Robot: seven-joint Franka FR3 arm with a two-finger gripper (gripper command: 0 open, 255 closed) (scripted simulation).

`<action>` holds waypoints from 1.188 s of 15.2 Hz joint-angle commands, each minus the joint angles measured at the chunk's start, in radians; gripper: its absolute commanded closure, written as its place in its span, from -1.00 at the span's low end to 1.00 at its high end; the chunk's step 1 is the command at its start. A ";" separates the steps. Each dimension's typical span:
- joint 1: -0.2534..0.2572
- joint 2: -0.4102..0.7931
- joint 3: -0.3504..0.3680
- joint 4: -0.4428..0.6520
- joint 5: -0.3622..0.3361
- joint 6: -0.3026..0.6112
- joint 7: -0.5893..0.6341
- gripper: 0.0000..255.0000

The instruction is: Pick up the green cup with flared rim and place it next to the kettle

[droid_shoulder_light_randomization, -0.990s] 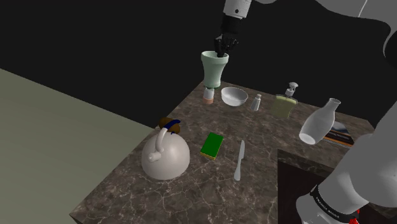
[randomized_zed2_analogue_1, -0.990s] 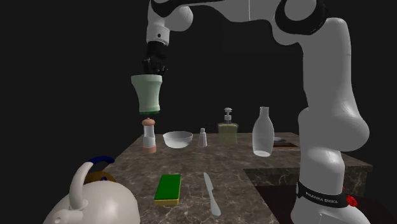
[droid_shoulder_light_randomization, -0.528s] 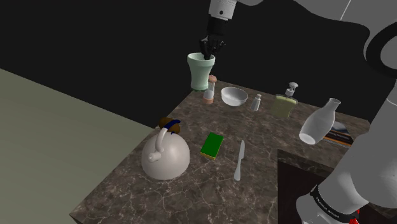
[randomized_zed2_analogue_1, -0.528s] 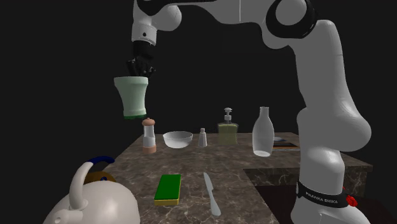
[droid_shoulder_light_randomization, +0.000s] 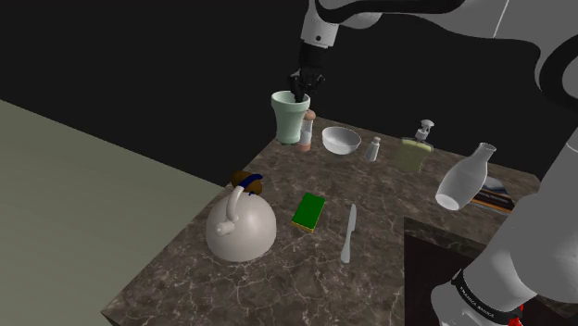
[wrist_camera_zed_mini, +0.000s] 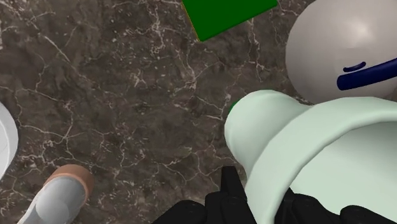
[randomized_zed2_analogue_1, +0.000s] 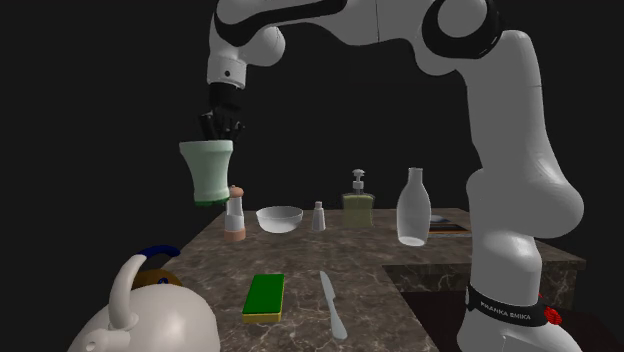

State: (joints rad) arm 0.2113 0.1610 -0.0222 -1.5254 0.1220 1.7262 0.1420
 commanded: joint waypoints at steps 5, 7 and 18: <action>0.001 -0.007 0.000 -0.090 0.002 0.084 -0.009 1.00; 0.001 -0.007 0.001 -0.117 0.003 0.110 -0.012 1.00; 0.003 0.009 0.002 -0.243 0.009 0.252 -0.028 1.00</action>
State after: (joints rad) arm 0.2145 0.1687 -0.0199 -1.7560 0.1300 1.9634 0.1165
